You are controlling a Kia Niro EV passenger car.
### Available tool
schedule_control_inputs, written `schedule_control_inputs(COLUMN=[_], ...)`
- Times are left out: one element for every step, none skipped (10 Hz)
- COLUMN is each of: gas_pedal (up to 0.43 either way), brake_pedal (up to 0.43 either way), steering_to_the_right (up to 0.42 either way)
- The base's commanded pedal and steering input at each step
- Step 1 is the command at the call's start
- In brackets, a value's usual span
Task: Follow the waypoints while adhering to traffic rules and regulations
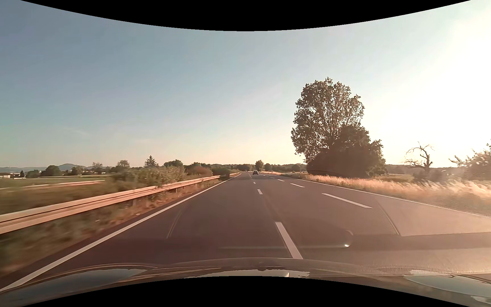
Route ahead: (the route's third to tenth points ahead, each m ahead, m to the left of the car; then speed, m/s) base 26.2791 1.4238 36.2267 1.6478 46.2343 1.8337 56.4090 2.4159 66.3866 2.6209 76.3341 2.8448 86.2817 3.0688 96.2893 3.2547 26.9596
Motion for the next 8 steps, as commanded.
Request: schedule_control_inputs(gas_pedal=[0.177,0.177,0.177,0.177,0.177,0.177,0.177,0.177], brake_pedal=[0.0,0.0,0.0,0.0,0.0,0.0,0.0,0.0], steering_to_the_right=[0.001,0.001,0.001,0.001,0.001,0.001,0.001,0.001])
